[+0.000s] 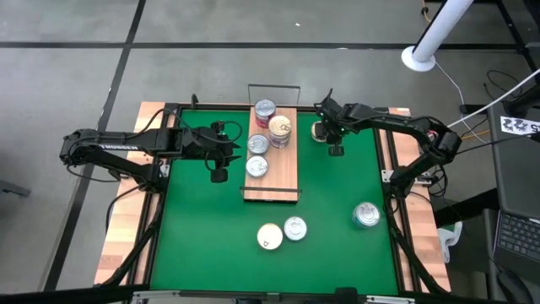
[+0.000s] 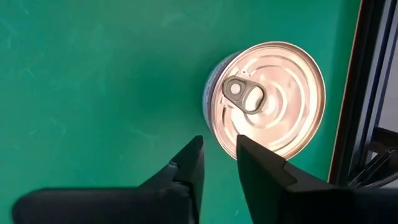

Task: Stack canned seafood by type on shelf
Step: Put the dark blue tuna can on the shelf

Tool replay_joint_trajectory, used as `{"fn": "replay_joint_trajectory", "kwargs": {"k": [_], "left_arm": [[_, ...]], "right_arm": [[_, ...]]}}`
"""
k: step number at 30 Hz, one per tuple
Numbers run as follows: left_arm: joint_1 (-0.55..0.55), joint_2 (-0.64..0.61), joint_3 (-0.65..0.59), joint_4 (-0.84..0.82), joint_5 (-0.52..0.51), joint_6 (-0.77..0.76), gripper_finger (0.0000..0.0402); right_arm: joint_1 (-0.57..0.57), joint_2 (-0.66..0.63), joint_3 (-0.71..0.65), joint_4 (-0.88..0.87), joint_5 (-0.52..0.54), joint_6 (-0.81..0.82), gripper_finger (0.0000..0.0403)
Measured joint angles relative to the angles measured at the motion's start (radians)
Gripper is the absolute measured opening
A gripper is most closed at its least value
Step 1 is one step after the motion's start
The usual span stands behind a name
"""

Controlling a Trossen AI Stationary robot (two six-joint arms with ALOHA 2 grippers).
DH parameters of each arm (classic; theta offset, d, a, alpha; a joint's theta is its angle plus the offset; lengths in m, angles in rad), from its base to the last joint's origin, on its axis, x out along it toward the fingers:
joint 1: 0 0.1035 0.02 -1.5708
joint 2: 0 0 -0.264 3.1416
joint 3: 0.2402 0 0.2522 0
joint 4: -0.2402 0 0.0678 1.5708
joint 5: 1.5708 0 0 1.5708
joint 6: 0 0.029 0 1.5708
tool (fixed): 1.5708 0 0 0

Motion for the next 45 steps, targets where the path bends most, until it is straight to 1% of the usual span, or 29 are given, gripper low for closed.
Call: {"fn": "replay_joint_trajectory", "kwargs": {"k": [5, 8, 12, 18, 23, 26, 29, 35, 37, 45], "left_arm": [[0.000, 0.000, 0.000, 0.000, 0.000, 0.000, 0.0131], [0.000, 0.000, 0.000, 0.000, 0.000, 0.000, 0.0131], [0.000, 0.000, 0.000, 0.000, 0.000, 0.000, 0.0131], [0.000, 0.000, 0.000, 0.000, 0.000, 0.000, 0.0131], [0.000, 0.000, 0.000, 0.000, 0.000, 0.000, 0.0131], [0.000, 0.000, 0.000, 0.000, 0.000, 0.000, 0.0131], [0.000, 0.000, 0.000, 0.000, 0.000, 0.000, 0.0131], [0.000, 0.000, 0.000, 0.000, 0.000, 0.000, 0.0131], [0.000, 0.000, 0.000, 0.000, 0.000, 0.000, 0.0131], [0.000, 0.000, 0.000, 0.000, 0.000, 0.000, 0.0131]], "right_arm": [[0.000, 0.011, 0.000, 0.002, -0.001, 0.009, 0.0147], [0.000, 0.039, 0.000, 0.001, -0.001, -0.017, 0.0163], [0.000, 0.078, 0.000, 0.024, 0.000, -0.057, 0.0167], [0.000, 0.120, 0.001, 0.071, 0.020, -0.064, 0.0156], [0.000, 0.129, 0.003, 0.077, 0.043, -0.064, 0.0140], [0.000, 0.129, 0.003, 0.079, 0.045, -0.064, 0.0122], [0.000, 0.129, 0.003, 0.080, 0.062, -0.064, 0.0093], [0.001, 0.129, 0.003, 0.074, 0.062, -0.064, 0.0025], [0.001, 0.129, 0.003, 0.073, 0.062, -0.064, 0.0009], [0.001, 0.129, 0.002, 0.068, 0.061, -0.064, 0.0002]]}}
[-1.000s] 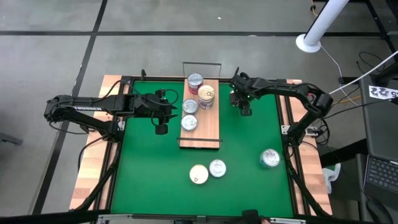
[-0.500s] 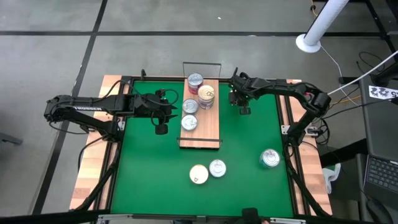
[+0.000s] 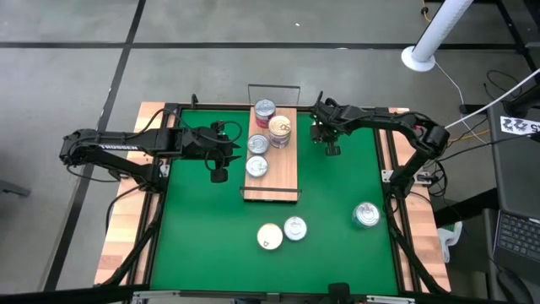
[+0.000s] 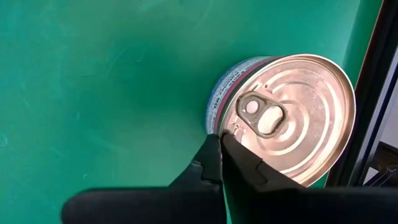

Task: Stack canned seafood by type on shelf
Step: Put the dark blue tuna can on the shelf

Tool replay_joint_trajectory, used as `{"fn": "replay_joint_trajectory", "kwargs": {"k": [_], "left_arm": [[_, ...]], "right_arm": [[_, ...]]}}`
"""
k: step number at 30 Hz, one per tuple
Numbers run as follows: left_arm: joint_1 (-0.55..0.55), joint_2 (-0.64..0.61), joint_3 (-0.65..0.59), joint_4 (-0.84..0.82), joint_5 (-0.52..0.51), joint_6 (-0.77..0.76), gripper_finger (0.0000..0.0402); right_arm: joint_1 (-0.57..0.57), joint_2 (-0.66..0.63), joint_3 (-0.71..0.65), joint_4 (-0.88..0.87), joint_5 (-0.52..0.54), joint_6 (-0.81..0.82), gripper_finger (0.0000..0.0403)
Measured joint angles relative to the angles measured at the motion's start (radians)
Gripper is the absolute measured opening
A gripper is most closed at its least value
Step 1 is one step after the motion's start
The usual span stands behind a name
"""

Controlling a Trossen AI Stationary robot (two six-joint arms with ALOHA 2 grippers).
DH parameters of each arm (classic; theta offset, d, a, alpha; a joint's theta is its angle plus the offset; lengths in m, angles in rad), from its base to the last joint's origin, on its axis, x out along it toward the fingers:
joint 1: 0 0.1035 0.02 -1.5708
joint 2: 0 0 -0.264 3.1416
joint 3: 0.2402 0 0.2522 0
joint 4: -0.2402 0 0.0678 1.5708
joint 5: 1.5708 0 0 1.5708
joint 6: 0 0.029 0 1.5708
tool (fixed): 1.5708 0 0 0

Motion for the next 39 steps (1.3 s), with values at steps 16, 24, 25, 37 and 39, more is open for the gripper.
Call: {"fn": "replay_joint_trajectory", "kwargs": {"k": [16, 24, 25, 37, 39], "left_arm": [[0.000, 0.000, 0.000, 0.000, 0.000, -0.007, 0.0131], [0.000, 0.000, 0.000, 0.000, 0.000, -0.008, 0.0131], [0.000, 0.000, 0.000, 0.000, 0.000, -0.008, 0.0131], [0.000, 0.000, 0.000, 0.000, 0.000, -0.008, 0.0131], [0.000, 0.000, 0.000, 0.000, 0.000, -0.008, 0.0131]], "right_arm": [[0.030, 0.001, 0.007, -0.062, -0.002, 0.030, 0.0000], [0.120, 0.006, 0.039, -0.123, -0.026, 0.034, 0.0001], [0.129, 0.006, 0.038, -0.126, -0.025, 0.037, 0.0001], [0.159, 0.005, 0.039, -0.190, -0.009, 0.061, 0.0001], [0.159, 0.005, 0.039, -0.228, -0.013, 0.061, 0.0000]]}}
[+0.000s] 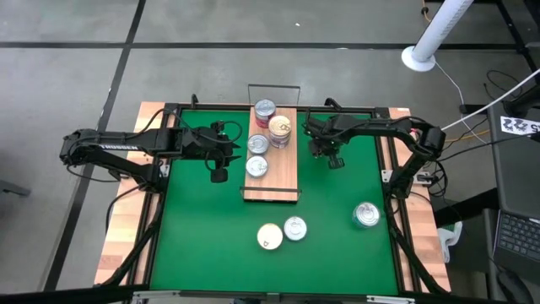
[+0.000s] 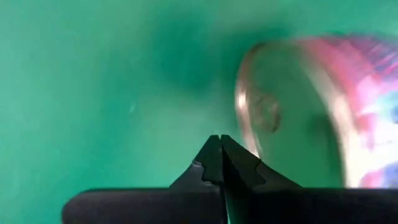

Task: Stack canned seafood by type on shelf
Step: Put the dark blue tuna can on the shelf

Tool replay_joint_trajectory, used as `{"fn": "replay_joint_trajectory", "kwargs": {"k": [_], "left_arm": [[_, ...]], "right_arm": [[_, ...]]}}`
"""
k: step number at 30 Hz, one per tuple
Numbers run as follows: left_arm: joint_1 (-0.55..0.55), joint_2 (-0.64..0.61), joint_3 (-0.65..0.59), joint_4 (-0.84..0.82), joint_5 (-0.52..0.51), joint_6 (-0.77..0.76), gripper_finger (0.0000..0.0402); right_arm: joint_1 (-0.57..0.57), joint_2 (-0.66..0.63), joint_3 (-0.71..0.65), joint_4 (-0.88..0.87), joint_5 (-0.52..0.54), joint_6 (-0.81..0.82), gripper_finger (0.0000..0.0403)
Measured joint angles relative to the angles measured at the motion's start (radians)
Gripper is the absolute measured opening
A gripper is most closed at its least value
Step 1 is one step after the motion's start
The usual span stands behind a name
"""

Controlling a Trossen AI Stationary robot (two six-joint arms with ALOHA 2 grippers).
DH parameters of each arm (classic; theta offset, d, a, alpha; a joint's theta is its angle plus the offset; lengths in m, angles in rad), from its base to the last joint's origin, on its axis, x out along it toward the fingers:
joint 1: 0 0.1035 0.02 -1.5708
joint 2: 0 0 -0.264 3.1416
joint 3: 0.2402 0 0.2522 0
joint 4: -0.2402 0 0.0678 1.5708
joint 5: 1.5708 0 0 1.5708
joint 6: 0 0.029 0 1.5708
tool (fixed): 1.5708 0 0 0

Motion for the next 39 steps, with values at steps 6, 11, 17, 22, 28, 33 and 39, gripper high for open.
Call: {"fn": "replay_joint_trajectory", "kwargs": {"k": [6, 11, 17, 22, 28, 33, 39], "left_arm": [[0.000, 0.000, 0.000, 0.000, 0.000, 0.000, 0.0131], [0.000, 0.000, 0.000, 0.000, 0.000, 0.000, 0.0131], [0.000, 0.000, 0.000, 0.000, 0.000, 0.000, 0.0131], [0.000, 0.000, 0.000, 0.000, 0.000, 0.000, 0.0131], [0.000, 0.000, 0.000, 0.000, 0.000, 0.000, 0.0131], [0.000, 0.000, 0.000, 0.000, 0.000, 0.000, 0.0131], [0.000, 0.000, 0.000, 0.000, 0.000, 0.000, 0.0131]], "right_arm": [[0.005, -0.001, 0.001, -0.061, 0.082, 0.062, 0.0018], [0.003, -0.002, 0.002, -0.112, 0.095, 0.132, 0.0077], [0.005, -0.002, 0.002, -0.144, 0.193, 0.162, 0.0177], [0.003, -0.003, 0.002, -0.181, 0.431, 0.161, 0.0241], [0.003, -0.003, 0.003, -0.210, 0.617, 0.101, 0.0273], [0.001, -0.003, 0.049, -0.275, 0.531, 0.068, 0.0275], [-0.051, -0.003, 0.194, -0.319, 0.292, 0.085, 0.0276]]}}
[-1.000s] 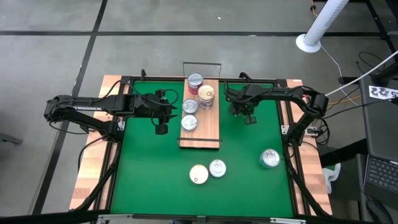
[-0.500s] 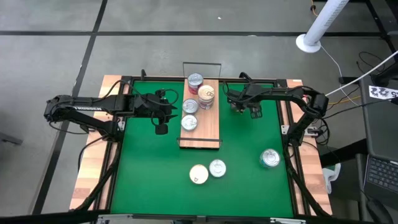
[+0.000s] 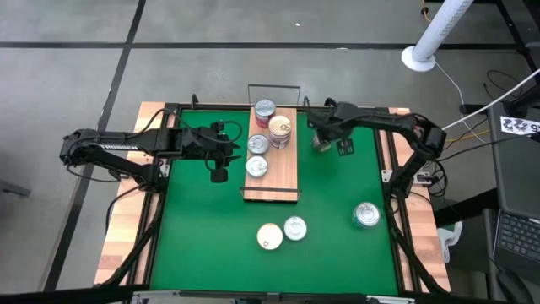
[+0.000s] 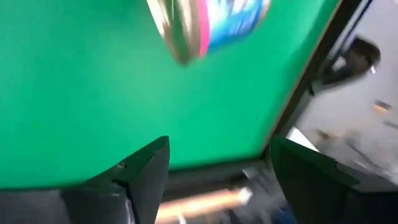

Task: Stack canned seafood by type on shelf
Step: Put the dark blue tuna can on the shelf

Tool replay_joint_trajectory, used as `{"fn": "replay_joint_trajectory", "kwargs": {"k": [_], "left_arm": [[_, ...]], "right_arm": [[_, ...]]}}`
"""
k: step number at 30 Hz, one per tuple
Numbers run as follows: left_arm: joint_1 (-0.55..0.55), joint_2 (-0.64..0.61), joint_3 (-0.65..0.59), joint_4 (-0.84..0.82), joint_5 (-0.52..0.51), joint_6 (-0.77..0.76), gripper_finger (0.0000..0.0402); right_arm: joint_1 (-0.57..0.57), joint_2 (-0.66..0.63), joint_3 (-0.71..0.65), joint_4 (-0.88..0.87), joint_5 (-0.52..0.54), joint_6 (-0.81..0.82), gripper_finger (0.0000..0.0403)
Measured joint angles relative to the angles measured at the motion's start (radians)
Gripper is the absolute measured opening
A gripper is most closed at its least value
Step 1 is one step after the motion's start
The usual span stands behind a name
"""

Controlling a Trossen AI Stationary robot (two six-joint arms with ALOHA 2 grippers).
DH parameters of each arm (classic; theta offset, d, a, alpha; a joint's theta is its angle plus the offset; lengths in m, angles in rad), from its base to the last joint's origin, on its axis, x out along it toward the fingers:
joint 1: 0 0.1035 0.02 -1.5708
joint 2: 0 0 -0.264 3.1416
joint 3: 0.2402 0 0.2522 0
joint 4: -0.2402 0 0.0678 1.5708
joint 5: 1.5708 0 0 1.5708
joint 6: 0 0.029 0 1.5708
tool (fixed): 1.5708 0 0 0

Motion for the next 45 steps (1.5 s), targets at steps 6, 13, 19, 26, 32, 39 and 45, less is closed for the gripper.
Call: {"fn": "replay_joint_trajectory", "kwargs": {"k": [6, 13, 19, 26, 32, 39, 45], "left_arm": [[0.000, 0.000, 0.000, 0.000, 0.000, 0.005, 0.0131], [0.000, 0.000, 0.000, -0.001, 0.000, 0.007, 0.0131], [0.000, 0.000, 0.000, 0.000, 0.000, 0.008, 0.0131], [0.000, 0.000, 0.000, -0.001, 0.000, 0.008, 0.0131], [0.000, 0.000, 0.000, -0.001, 0.000, 0.008, 0.0131], [0.000, 0.000, 0.000, -0.001, 0.000, 0.008, 0.0131], [0.000, 0.000, 0.000, -0.001, 0.000, 0.008, 0.0131]], "right_arm": [[-0.095, 0.000, 0.107, 0.035, -0.266, -0.016, 0.0276], [-0.175, 0.000, 0.118, 0.075, -0.474, -0.017, 0.0276], [-0.182, 0.000, 0.117, 0.078, -0.550, -0.098, 0.0276], [-0.181, 0.000, 0.091, 0.168, -0.601, -0.175, 0.0276], [-0.180, 0.000, 0.049, 0.205, -0.583, -0.225, 0.0276], [-0.181, 0.000, -0.005, 0.258, -0.568, -0.234, 0.0276], [-0.181, 0.000, -0.028, 0.270, -0.567, -0.253, 0.0276]]}}
